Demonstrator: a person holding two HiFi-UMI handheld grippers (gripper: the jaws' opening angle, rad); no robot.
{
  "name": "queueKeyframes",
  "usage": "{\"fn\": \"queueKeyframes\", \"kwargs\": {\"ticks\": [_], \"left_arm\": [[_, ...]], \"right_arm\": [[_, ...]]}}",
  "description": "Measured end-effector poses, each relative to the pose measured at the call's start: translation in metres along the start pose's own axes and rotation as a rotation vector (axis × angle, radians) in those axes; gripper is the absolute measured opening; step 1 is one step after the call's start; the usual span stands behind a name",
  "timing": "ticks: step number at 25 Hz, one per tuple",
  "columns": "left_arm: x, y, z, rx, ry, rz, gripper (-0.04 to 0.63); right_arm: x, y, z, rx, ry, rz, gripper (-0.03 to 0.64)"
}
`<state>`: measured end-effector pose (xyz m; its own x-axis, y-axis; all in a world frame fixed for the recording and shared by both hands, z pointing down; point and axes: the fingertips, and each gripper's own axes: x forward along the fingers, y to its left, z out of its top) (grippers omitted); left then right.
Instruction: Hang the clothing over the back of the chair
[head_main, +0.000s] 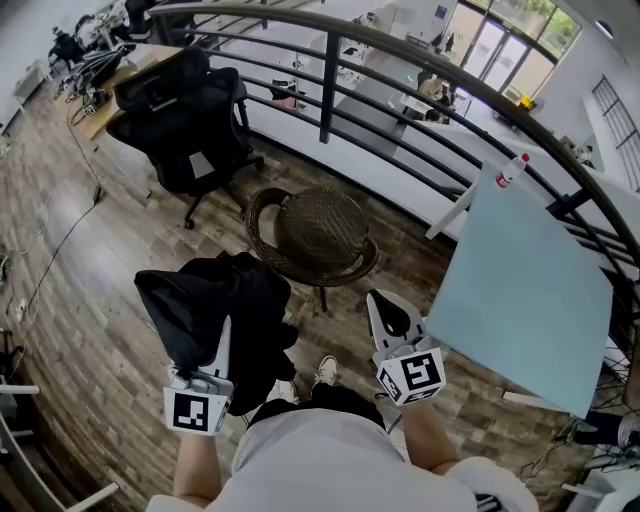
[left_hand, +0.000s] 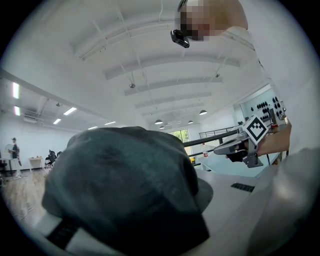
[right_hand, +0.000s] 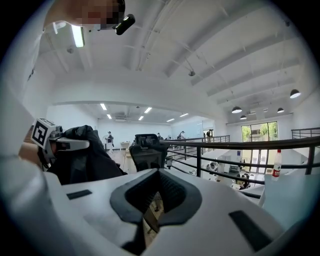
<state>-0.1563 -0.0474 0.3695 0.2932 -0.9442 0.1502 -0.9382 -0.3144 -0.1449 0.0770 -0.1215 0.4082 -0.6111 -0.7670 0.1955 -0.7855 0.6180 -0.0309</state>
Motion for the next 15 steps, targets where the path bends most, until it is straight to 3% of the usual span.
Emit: {"fn": "queueKeyframes", "kwargs": {"ticks": [9,15], "left_arm": [[0.046,0.004,0.0,0.09,0.031,-0.039,0.052],[0.105,0.009,-0.033,0.053,0.098,-0.076,0.052]], "right_arm": [[0.017,-0.004,-0.033,0.024,0.066,0.044,0.018],[0.037,-0.006,-0.061,0.055,0.081,0.083,0.018]]}}
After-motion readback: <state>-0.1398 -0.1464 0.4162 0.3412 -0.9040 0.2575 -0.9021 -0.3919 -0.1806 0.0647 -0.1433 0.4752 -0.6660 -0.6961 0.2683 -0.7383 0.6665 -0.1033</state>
